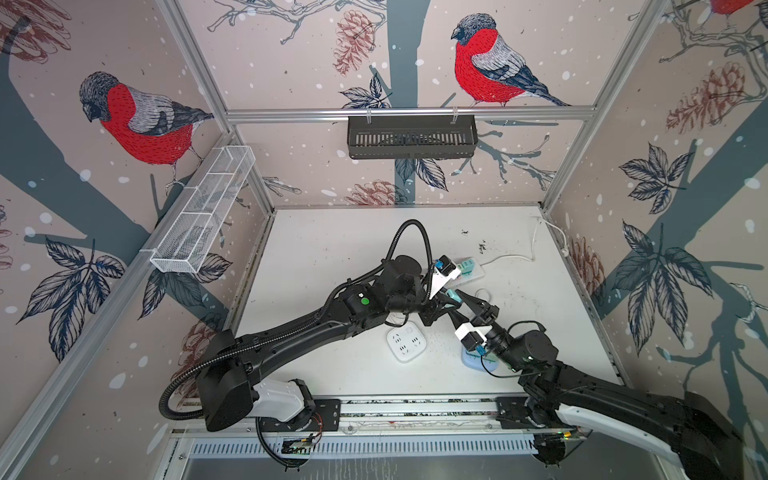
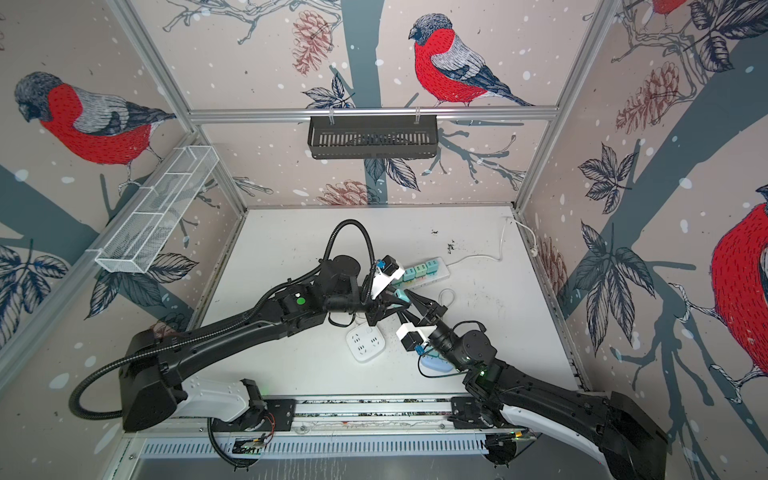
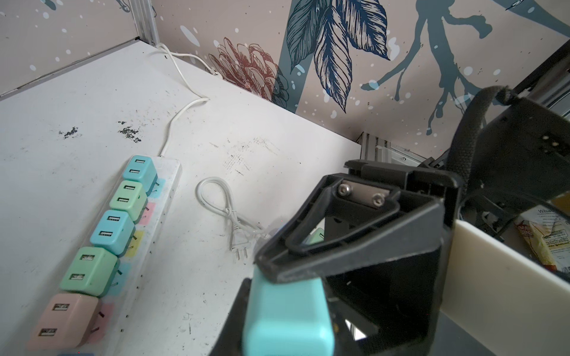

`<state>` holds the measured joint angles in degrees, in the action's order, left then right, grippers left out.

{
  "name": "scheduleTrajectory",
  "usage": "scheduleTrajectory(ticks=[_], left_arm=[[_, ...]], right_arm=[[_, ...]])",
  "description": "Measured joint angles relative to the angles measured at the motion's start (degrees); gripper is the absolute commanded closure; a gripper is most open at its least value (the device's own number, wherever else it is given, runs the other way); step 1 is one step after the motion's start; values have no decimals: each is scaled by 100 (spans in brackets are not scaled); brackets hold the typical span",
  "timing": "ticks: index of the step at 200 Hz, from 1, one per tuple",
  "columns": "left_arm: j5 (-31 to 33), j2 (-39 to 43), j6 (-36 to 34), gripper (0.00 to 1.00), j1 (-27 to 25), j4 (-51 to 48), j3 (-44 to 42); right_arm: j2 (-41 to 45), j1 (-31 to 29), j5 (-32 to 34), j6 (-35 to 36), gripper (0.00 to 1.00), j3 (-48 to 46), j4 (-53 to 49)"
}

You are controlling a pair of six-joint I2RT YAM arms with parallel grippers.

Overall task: Insert the plug
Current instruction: 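Open and withdraw the right gripper while the left gripper carries the teal adapter, then move the teal adapter over the white square socket and lower it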

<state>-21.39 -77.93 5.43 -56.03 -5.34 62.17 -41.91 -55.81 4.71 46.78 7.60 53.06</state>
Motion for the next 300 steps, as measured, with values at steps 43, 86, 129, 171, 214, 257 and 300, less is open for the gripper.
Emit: scheduleTrajectory(ticks=[43,86,129,171,214,257,300], left_arm=[[450,258,-39,100,-4,85,-291],[1703,629,59,100,-4,-7,-367],[2719,1150,17,100,0,-170,-970],[3178,1650,20,100,0,-302,-1563],[3040,1344,214,100,-7,-581,-1534],[3040,597,437,100,-70,-1093,-938],[3051,24,638,100,-175,-1563,-479]], right_arm=[[151,0,15,-186,0,-17,-37],[544,44,225,-699,0,-577,31],[876,428,623,-1451,0,-730,107],[1178,1309,1464,-3248,0,-730,264],[935,2481,1314,-4988,0,-730,219],[267,3246,1213,-5772,0,-730,-76],[125,3681,887,-6188,0,-730,57]])
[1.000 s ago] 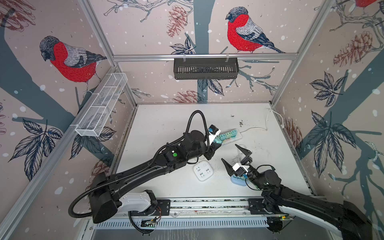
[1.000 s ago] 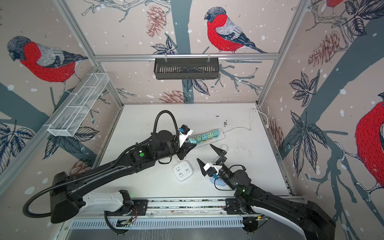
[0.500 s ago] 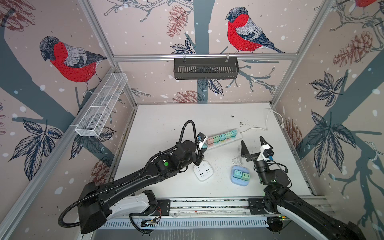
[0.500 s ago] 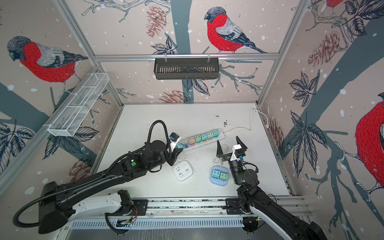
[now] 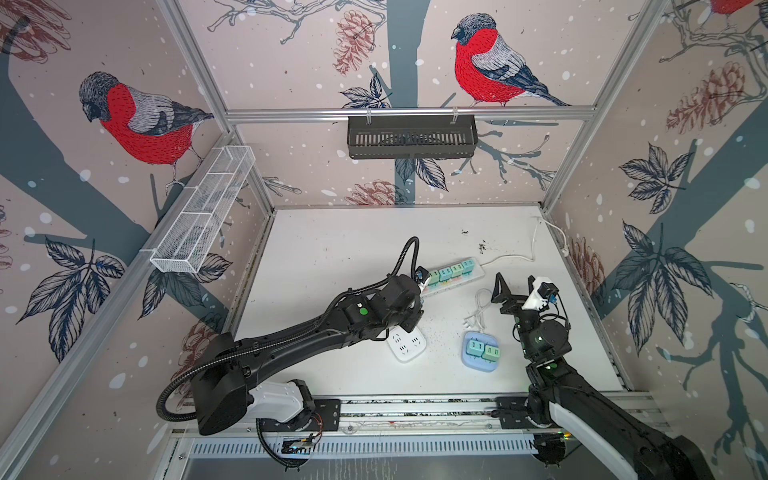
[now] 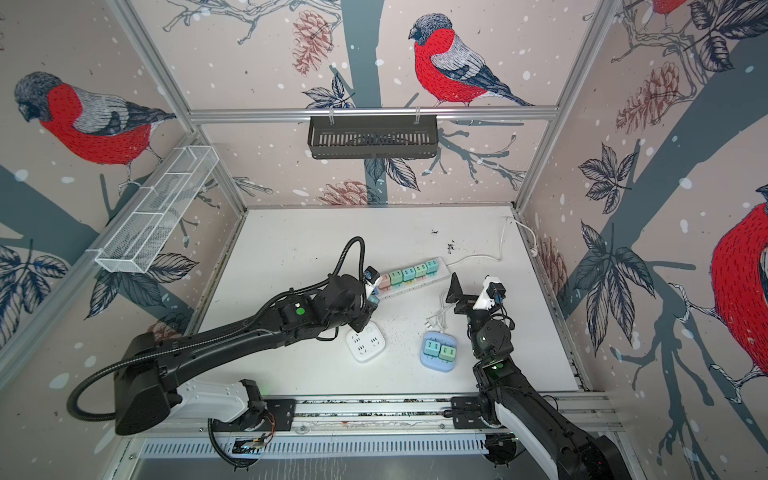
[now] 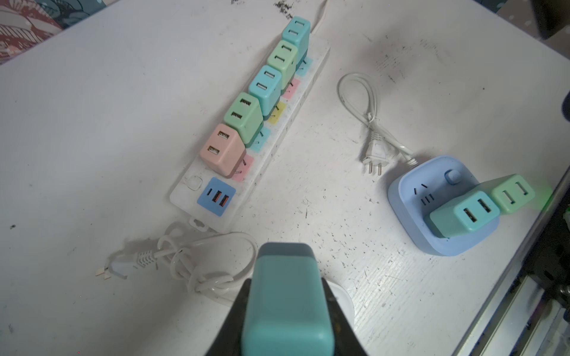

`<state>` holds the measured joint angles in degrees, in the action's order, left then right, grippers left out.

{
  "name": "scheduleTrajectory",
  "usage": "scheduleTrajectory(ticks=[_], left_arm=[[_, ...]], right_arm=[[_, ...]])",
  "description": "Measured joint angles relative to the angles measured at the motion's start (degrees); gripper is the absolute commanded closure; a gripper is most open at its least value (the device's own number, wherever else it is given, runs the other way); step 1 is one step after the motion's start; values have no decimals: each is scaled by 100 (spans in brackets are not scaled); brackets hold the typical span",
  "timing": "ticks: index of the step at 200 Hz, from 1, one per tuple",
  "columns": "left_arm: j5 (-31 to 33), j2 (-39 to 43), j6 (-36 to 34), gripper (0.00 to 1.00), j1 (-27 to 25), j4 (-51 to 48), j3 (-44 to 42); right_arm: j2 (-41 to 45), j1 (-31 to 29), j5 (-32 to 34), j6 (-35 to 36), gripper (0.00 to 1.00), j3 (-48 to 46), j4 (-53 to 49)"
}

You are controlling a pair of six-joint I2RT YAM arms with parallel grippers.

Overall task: Insert the plug
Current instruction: 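Move the teal adapter over the white square socket and lower it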

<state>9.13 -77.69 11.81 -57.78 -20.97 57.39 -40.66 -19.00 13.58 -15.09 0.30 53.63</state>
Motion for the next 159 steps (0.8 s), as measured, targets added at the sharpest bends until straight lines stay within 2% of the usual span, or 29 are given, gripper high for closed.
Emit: scheduleTrajectory(ticks=[59,159], left_arm=[[-9,-894,35,100,-284,-555,518],[-52,-1475,-234,100,-385,-861,667]], right_arm=[[-245,422,-428,-321,0,0,295],[-614,640,-811,-570,0,0,396]])
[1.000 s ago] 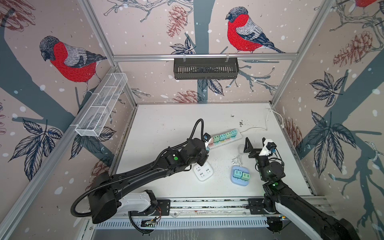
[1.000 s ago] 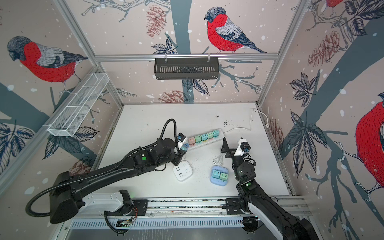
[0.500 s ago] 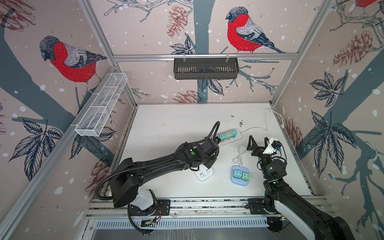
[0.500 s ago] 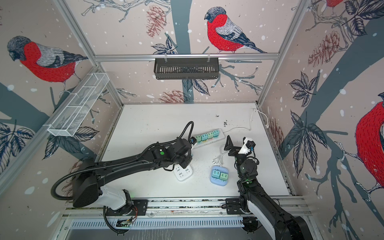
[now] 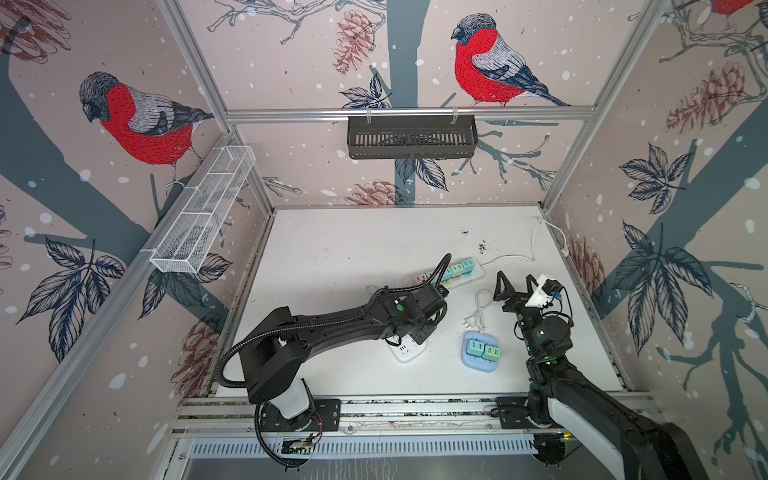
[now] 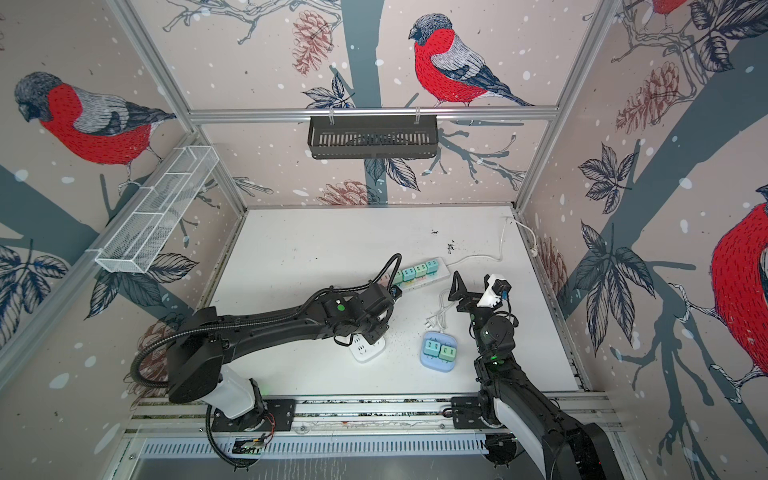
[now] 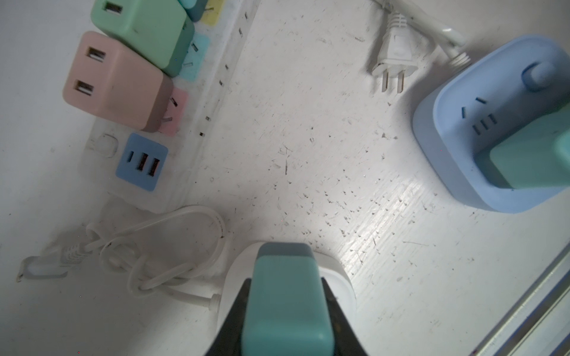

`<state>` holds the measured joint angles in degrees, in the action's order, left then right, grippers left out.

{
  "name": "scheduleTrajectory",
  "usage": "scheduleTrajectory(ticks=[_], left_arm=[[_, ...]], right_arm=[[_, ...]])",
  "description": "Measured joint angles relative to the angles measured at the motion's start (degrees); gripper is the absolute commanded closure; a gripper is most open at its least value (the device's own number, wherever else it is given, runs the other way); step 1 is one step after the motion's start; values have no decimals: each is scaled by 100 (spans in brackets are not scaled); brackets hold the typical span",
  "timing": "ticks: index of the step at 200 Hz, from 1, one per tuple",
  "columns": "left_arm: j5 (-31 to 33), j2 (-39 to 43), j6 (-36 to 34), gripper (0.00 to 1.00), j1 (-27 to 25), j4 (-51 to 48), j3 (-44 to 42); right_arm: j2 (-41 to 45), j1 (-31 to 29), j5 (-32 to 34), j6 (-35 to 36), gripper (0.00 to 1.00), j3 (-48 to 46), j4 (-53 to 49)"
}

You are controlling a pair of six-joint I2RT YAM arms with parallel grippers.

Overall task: Insert the plug
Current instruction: 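Move the teal adapter over the white square socket and lower it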

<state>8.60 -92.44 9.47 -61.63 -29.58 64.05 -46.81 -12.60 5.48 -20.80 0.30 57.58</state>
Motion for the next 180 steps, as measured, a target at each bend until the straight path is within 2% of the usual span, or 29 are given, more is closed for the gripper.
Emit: scheduleTrajectory(ticks=[55,112,180], left_arm=[[11,109,227,100,-144,-247,-122],[-219,463,275,100,-227,-188,-527],[-238,448,315,100,-229,-42,-658]], right_arm=[[-46,20,-92,0,0,0,44],[-46,26,-109,0,0,0,83],[-48,26,-111,0,0,0,103]])
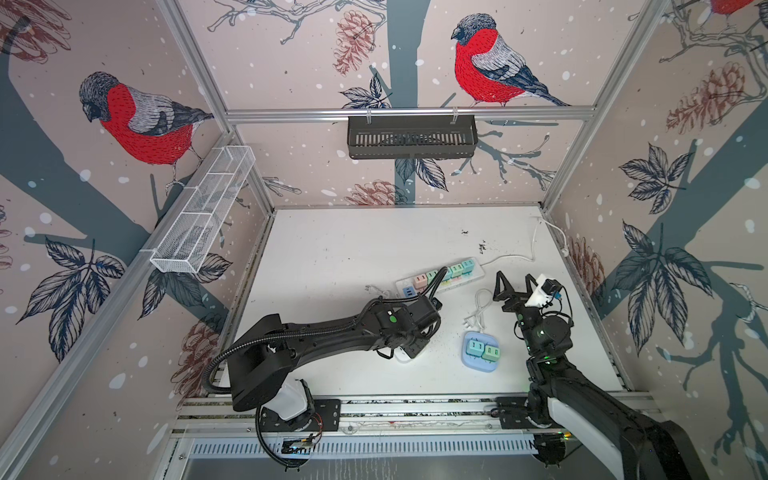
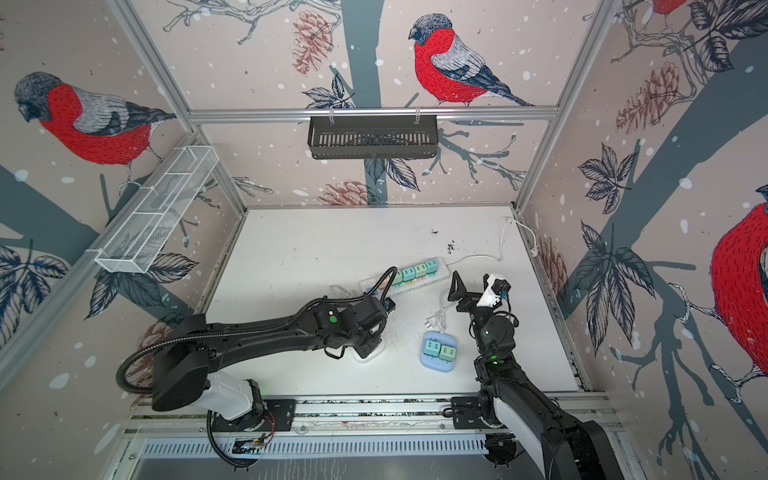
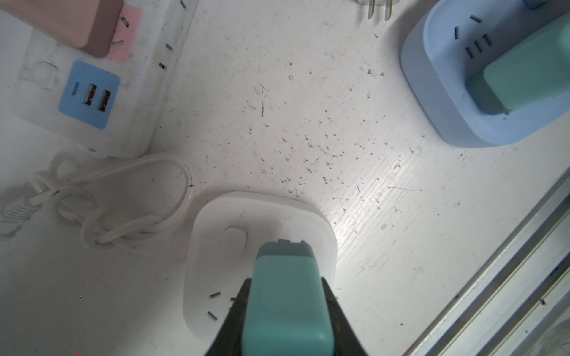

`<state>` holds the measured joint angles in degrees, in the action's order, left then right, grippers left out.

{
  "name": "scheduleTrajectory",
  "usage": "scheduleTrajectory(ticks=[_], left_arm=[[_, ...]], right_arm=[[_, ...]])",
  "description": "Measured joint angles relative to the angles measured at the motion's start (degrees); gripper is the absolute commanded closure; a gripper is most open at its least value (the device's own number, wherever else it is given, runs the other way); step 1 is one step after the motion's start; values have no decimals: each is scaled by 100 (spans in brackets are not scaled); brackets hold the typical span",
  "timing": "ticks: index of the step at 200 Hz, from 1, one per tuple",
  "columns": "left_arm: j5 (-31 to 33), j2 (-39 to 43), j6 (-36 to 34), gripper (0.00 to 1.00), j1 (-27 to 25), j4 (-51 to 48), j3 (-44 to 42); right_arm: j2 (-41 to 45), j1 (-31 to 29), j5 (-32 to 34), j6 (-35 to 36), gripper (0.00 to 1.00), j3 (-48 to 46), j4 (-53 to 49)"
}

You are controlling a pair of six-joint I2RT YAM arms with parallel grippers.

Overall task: Insert the plug
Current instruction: 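Move the teal adapter over the white square socket and lower it, then press the teal adapter down into the white square socket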

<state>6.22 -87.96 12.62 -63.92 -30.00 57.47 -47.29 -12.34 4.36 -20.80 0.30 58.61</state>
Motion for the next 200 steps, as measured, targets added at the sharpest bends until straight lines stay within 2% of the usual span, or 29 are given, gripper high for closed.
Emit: scheduleTrajectory(ticks=[200], left_arm=[[85,-243,2,100,-4,212,-129]], right_arm=[[-76,2,-22,0,0,0,13]])
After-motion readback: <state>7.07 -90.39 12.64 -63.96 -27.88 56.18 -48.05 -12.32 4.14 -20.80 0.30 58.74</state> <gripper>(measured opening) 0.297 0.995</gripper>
